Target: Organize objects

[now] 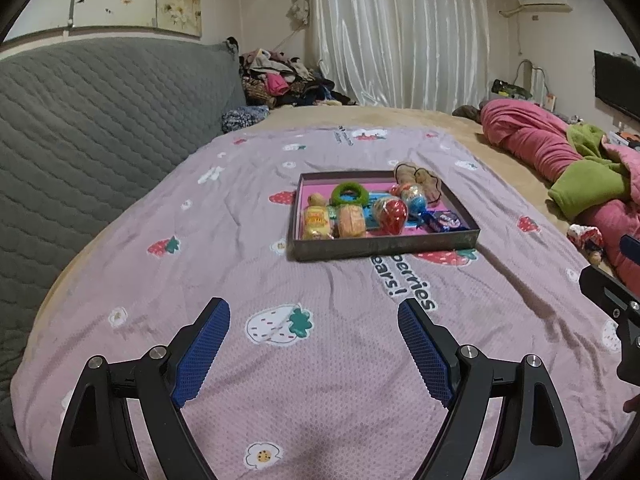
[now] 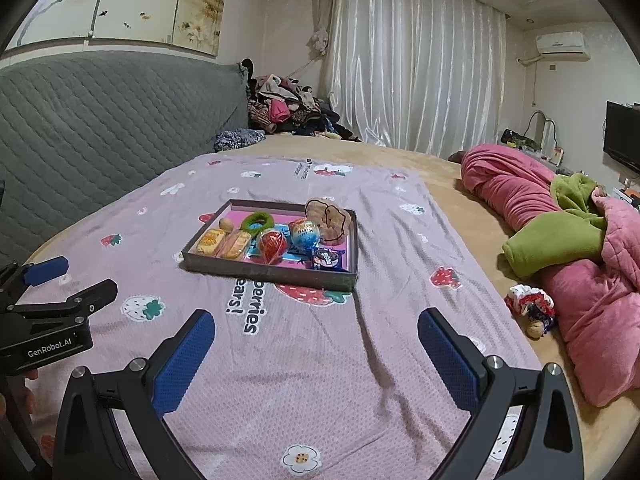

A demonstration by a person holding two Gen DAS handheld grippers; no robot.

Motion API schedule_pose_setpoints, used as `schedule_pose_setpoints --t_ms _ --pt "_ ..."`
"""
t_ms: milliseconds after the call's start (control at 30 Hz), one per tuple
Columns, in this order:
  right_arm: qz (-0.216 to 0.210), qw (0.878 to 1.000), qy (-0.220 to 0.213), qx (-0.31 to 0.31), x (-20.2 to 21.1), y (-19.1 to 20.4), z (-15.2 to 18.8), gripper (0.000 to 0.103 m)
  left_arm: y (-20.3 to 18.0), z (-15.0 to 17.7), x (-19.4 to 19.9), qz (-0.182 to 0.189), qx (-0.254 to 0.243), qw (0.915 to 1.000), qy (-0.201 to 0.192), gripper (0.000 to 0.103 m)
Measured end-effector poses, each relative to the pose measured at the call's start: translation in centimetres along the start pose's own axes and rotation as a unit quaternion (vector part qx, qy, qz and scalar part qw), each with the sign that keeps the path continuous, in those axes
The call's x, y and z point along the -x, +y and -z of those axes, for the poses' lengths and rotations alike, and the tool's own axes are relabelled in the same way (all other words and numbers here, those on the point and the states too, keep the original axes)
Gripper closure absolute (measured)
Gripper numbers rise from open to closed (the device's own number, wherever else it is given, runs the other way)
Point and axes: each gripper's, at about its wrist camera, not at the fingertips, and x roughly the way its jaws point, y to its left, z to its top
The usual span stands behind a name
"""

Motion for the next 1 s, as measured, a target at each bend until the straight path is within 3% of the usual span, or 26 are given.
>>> schedule_pose_setpoints --t_ms 1000 --pt "0.005 1.000 0.014 -0.007 -2.3 -0.5 2.8 0.000 0.6 2.7 -3.7 0.020 0.023 0.9991 0.031 0.016"
